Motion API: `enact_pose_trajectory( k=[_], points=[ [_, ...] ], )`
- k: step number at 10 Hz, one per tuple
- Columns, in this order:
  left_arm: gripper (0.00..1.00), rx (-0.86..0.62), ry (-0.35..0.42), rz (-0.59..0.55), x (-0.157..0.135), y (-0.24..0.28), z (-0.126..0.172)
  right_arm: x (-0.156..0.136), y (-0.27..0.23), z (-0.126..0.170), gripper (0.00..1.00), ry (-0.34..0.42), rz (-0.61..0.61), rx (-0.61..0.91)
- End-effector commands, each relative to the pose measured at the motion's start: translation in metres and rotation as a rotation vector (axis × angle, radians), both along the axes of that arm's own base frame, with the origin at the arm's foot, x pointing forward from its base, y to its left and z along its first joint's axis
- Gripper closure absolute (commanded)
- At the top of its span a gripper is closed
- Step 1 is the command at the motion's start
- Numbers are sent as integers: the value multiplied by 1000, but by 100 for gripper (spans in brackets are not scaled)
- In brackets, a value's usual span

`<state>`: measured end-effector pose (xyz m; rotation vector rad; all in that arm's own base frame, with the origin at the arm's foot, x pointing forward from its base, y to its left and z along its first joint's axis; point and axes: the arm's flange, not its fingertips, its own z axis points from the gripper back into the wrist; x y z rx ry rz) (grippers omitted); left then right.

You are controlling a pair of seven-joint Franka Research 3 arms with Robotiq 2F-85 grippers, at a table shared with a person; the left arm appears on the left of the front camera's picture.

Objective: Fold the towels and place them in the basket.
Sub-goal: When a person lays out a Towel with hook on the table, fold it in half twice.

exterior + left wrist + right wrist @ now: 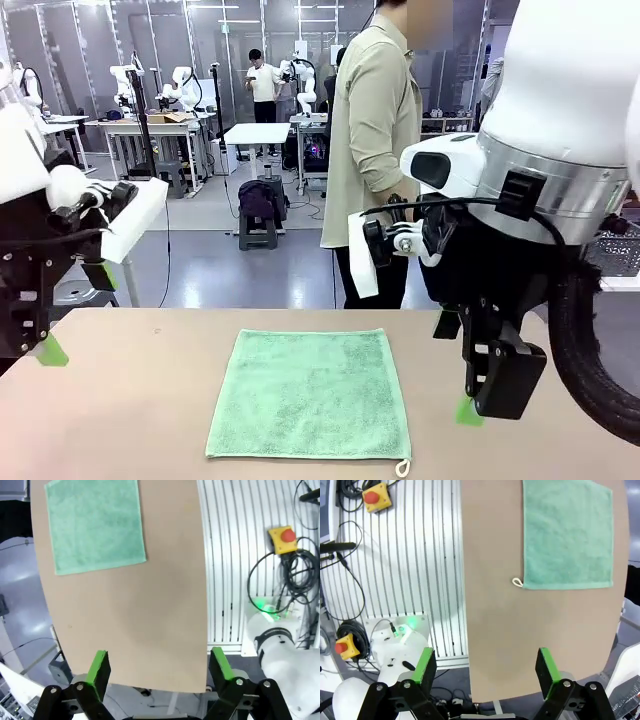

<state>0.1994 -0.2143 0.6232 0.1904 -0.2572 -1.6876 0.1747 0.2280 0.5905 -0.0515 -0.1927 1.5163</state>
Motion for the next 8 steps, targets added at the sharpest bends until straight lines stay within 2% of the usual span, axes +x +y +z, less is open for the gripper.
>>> enact_pose_trajectory(
  k=[1,8],
  points=[
    [0,-5,14,6,2,-1,2,-1,-1,2,0,-9,-11,16],
    [0,-4,10,0,3,0,-1,-1,0,2,0,-6,0,5]
  ],
)
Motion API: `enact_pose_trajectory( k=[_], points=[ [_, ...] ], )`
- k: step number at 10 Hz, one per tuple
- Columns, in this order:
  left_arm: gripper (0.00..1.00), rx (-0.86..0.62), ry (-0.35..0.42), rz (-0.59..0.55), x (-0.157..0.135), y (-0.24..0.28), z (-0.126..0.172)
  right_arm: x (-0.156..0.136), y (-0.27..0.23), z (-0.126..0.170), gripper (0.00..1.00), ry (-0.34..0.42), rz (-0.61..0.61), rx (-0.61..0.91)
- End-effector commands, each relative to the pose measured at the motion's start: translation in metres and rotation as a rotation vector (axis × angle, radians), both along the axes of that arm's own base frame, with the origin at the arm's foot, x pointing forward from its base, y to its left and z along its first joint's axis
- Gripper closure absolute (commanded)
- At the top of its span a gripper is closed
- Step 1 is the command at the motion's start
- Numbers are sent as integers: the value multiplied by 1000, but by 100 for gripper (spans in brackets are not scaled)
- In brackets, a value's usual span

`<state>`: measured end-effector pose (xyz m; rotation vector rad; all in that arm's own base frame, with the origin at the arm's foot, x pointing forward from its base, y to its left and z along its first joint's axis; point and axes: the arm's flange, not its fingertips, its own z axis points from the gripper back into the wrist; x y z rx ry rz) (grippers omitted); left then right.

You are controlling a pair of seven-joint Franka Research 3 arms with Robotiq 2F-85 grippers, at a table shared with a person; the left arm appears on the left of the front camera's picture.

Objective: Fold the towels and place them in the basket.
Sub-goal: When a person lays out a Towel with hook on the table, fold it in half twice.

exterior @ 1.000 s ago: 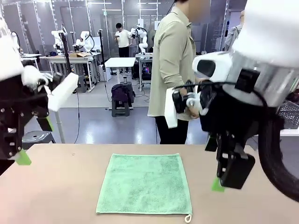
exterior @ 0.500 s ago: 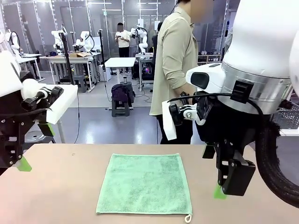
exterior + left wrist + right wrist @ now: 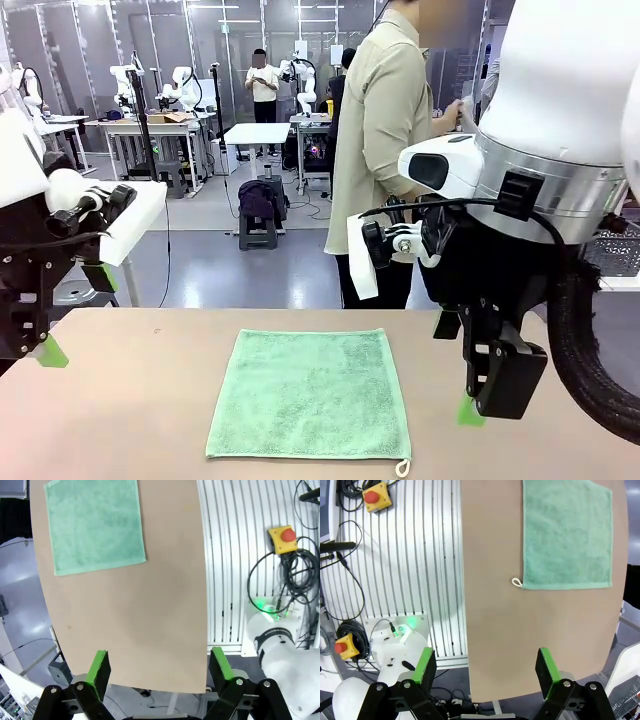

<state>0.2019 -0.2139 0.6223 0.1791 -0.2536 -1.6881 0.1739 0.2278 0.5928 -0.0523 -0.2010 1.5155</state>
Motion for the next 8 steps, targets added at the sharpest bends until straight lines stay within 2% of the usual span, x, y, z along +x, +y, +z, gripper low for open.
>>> enact_pose_trajectory(
  k=[1,2,4,8],
  points=[
    [0,-11,29,-12,11,-23,-22,17,9,-17,0,23,1,2],
    [0,-3,66,-13,22,-45,-47,33,14,-34,0,31,-17,-6],
    [0,17,95,4,35,-75,-96,57,18,-73,0,86,-3,-14],
    [0,44,189,54,53,-95,-184,94,20,-158,0,158,19,-36]
  ],
)
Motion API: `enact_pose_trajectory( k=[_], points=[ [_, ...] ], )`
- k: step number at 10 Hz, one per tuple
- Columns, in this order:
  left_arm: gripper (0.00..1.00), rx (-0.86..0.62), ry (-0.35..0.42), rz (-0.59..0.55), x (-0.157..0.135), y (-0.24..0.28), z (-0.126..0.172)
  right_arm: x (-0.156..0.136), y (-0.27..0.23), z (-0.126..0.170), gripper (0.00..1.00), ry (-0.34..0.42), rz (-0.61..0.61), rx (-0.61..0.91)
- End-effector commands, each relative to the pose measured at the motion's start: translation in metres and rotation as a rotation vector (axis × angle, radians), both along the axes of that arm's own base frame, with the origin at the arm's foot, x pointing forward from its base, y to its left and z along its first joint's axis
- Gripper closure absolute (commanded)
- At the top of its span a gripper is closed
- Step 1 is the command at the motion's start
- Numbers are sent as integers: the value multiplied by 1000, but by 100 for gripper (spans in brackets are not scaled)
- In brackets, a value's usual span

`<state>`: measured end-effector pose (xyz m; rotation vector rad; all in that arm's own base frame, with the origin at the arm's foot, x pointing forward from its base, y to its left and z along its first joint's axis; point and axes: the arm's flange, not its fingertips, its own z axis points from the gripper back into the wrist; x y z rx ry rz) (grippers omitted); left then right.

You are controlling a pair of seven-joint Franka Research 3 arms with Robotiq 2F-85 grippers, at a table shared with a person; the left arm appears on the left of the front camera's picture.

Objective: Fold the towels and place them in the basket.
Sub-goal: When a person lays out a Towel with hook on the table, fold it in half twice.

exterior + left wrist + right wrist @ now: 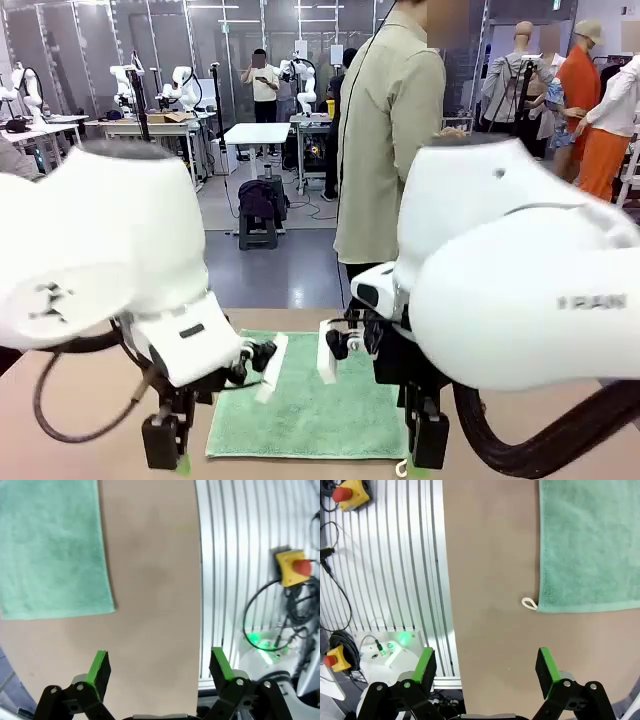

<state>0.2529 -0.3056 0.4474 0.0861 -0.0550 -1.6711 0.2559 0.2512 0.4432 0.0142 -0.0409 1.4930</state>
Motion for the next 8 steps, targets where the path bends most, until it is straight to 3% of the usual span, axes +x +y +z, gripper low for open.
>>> enact_pose_trajectory(
  k=[1,4,8],
  points=[
    [0,-24,4,29,4,-4,-25,17,-5,-25,0,13,60,12],
    [0,-15,-15,33,16,-7,-70,31,-6,-66,0,12,66,12],
    [0,-17,-69,22,32,-2,-96,45,-9,-96,0,-36,41,23]
  ],
)
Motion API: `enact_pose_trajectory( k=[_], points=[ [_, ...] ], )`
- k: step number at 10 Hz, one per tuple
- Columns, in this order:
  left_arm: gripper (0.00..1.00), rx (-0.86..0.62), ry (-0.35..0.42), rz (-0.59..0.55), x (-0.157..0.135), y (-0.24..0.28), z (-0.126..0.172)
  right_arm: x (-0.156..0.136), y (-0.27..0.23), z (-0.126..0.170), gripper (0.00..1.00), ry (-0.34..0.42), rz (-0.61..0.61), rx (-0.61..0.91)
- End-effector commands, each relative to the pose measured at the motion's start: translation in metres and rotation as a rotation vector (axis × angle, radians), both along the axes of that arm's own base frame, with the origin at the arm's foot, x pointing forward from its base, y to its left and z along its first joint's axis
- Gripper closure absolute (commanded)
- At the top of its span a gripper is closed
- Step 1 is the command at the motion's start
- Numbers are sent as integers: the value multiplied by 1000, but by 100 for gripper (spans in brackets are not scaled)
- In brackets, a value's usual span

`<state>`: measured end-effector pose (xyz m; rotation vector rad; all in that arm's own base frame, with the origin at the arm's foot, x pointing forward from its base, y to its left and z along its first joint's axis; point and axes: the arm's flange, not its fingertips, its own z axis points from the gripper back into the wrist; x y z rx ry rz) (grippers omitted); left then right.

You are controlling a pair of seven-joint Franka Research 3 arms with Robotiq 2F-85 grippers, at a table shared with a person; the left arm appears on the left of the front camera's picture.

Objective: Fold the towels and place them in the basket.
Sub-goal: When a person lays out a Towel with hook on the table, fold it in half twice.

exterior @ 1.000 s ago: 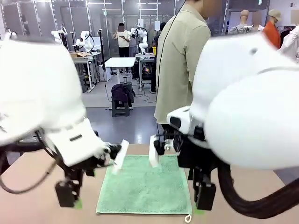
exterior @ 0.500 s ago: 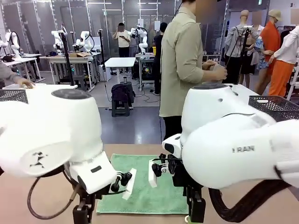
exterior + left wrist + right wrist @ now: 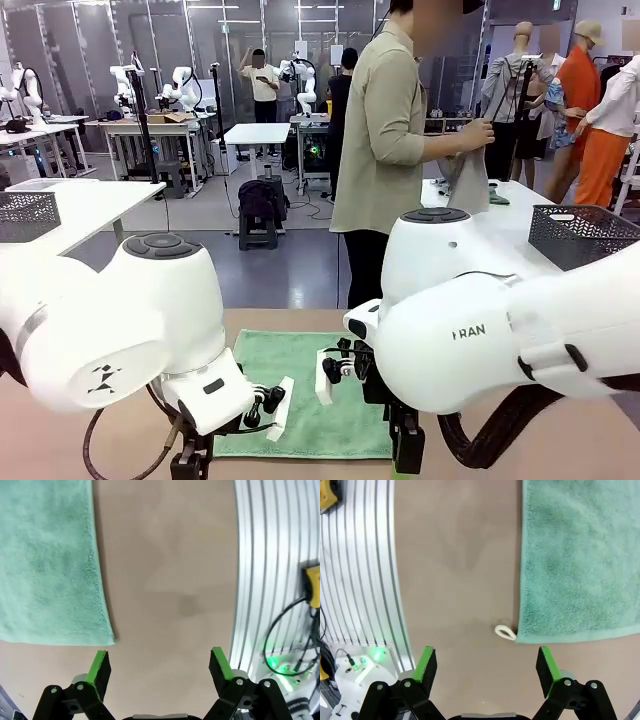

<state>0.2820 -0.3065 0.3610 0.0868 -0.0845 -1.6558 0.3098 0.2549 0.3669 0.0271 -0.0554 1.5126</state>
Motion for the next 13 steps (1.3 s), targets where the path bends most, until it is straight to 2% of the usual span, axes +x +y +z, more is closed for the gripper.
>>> enact_pose_trajectory(
  k=[1,3,5,7,8,12,13],
  points=[
    [0,1,-56,-5,6,1,-15,-6,-13,-25,0,-40,18,0],
    [0,-10,-52,-3,13,7,-18,0,-15,-31,0,-30,24,-2],
    [0,-19,-40,67,16,11,-16,3,-16,-35,0,-25,17,5],
    [0,-22,-18,79,16,13,-14,4,-16,-34,0,-16,21,-3],
    [0,-7,-18,45,18,12,-12,16,-3,-25,0,-8,-9,-7],
    [0,-9,-16,51,18,13,-12,16,-3,-25,0,-8,-9,-7],
    [0,-10,-23,35,23,10,-21,15,-3,-25,0,-8,-6,-9]
  ],
)
